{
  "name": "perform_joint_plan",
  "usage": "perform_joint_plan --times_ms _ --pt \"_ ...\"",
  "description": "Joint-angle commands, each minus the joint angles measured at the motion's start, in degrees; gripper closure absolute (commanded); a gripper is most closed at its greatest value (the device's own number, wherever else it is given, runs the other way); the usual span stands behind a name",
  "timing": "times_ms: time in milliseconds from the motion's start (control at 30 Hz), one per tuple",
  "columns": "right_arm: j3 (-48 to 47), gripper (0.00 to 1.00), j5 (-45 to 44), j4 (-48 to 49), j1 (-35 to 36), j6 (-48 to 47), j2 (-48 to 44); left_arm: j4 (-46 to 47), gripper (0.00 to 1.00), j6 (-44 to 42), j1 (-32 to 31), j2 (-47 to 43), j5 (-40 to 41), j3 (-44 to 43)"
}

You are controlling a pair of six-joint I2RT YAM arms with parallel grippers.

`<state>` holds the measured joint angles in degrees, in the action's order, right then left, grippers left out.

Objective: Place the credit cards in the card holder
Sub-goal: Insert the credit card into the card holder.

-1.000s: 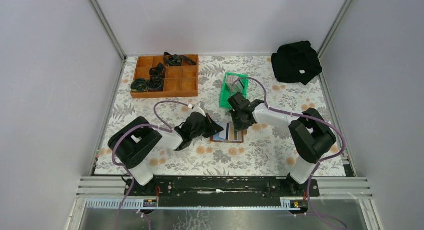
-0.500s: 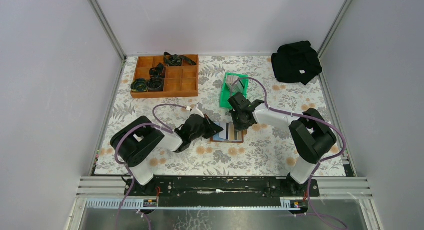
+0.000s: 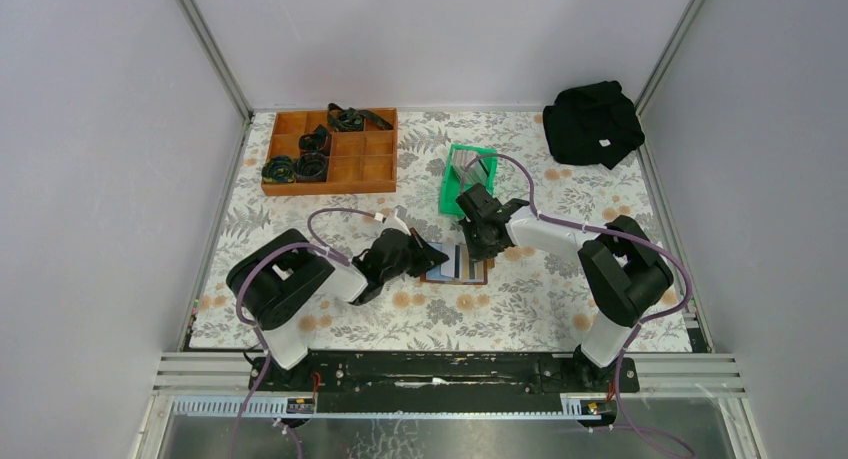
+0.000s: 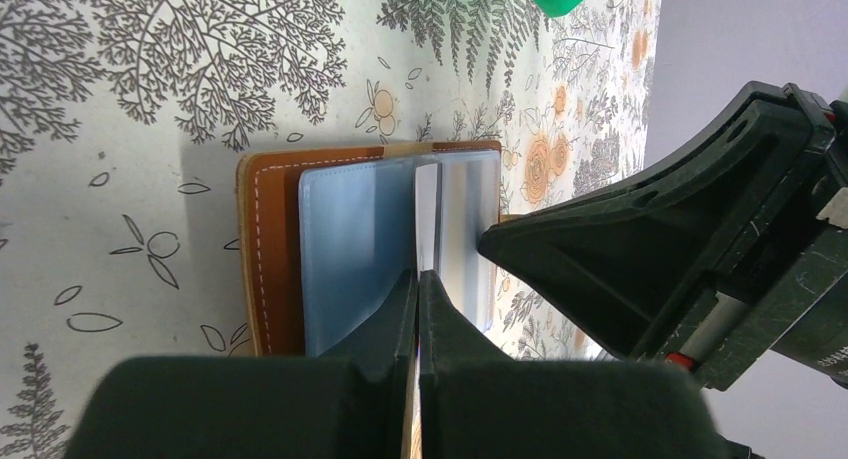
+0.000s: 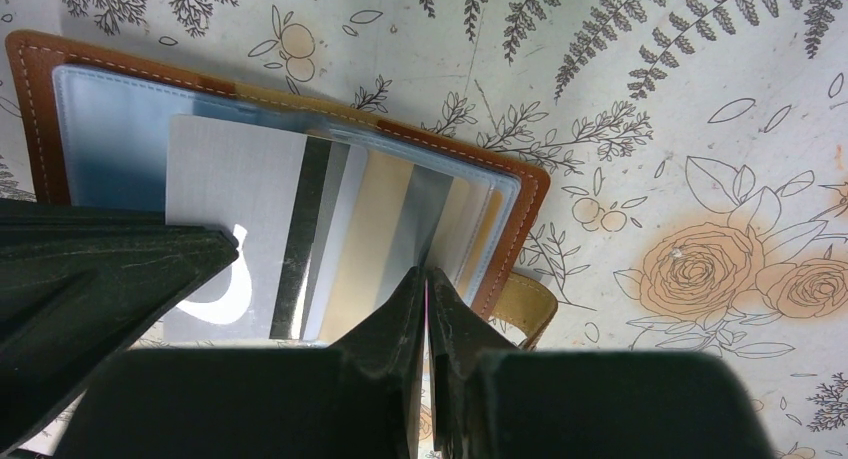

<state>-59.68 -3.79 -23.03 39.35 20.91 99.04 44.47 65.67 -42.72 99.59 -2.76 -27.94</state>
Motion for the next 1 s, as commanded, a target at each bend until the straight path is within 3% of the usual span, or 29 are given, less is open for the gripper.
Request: perform_joint_plan --times_ms 0,267,300,400,533,733,967 --pt "2.0 0.9 0.4 -1.8 -0.2 0.7 1.2 -0.2 1.0 -1.0 -1.2 2.4 1.0 -0.6" --pt "2.1 0.9 0.6 -1.3 -0.2 1.1 1.7 -1.7 1.0 -1.4 -4.0 3.2 0.6 -1.7" --pt "2.2 0.9 0.6 -1.2 -0.2 1.1 1.7 -2.5 0.98 -1.6 -4.3 3.2 0.5 -1.9" --pt "2.5 0.9 0.7 -0.9 -0.1 1.2 1.5 -5.1 0.69 -2.1 -5.0 2.2 1.5 -2.0" --pt "2.4 0.9 0.5 -0.7 -0.2 1.3 1.3 -12.4 0.55 -3.7 -5.2 0.5 2.6 -3.7" --pt "2.5 0.9 0.6 0.1 -0.2 1.6 1.4 -23.0 0.4 -5.4 -5.6 -4.8 8.1 -5.3" --pt "3.0 0.9 0.8 0.9 -0.2 1.9 1.2 -34.3 0.39 -7.8 -5.6 -8.5 13.4 -9.3"
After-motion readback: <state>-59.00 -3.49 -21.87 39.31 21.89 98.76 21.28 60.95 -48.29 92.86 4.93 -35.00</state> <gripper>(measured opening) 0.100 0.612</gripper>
